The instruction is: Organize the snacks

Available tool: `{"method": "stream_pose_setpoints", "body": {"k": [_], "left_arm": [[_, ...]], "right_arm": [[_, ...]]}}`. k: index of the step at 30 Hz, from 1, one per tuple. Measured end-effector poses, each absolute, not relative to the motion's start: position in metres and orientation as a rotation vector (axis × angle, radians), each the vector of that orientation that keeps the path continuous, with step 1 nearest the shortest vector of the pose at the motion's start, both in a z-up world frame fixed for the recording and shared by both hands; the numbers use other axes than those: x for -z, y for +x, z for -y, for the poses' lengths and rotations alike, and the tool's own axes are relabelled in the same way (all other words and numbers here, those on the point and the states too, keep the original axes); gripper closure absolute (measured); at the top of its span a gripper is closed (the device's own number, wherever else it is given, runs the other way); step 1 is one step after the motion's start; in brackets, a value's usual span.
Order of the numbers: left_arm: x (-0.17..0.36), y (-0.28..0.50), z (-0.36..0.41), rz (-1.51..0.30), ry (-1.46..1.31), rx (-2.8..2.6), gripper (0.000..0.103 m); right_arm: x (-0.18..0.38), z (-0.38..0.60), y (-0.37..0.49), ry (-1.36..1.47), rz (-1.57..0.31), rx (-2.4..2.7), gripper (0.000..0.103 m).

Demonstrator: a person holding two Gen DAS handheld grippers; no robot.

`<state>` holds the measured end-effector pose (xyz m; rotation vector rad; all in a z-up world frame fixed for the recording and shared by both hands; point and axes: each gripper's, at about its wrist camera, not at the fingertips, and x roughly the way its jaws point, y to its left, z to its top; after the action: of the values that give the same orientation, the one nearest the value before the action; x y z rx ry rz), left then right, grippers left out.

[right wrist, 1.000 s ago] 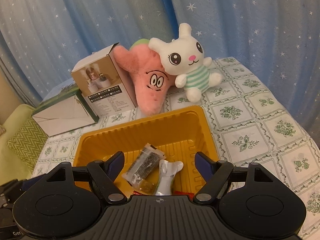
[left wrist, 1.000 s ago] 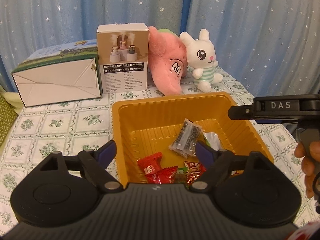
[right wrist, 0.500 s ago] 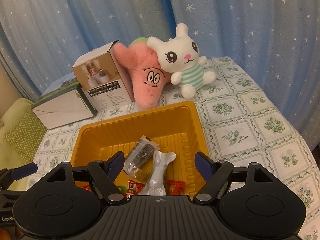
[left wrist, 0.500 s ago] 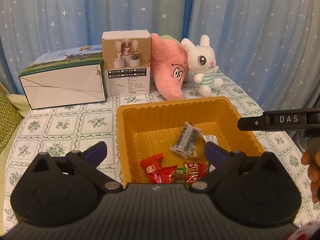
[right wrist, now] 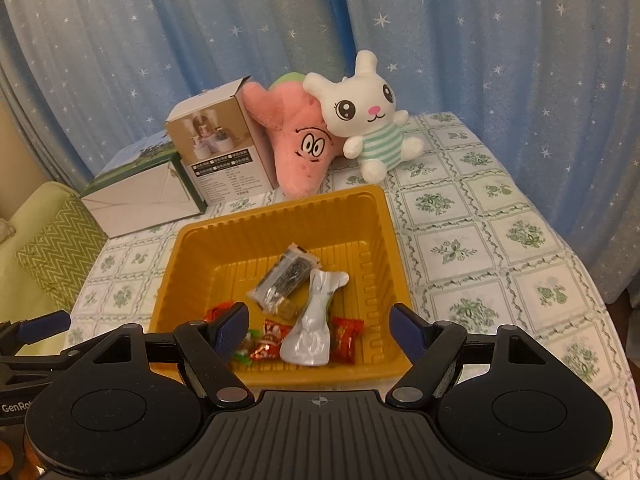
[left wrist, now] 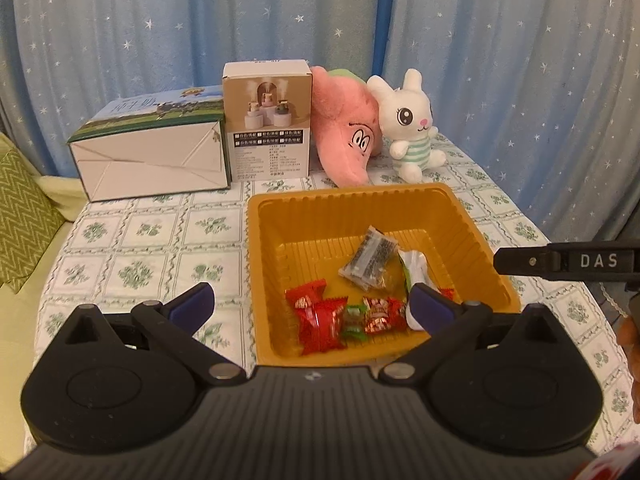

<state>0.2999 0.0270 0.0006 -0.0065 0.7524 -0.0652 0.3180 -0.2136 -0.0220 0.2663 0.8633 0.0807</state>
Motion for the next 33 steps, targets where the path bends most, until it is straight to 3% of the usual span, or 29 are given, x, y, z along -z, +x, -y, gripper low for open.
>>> {"method": "stream_pose_setpoints", "body": {"k": [33], "left_arm": [[-0.056,0.117,-0.013,-0.733,-0.080,0.024,0.000]], "right_arm": [[-0.034,0.205,0.120,0.305,-0.854,-0.092,0.026]]}}
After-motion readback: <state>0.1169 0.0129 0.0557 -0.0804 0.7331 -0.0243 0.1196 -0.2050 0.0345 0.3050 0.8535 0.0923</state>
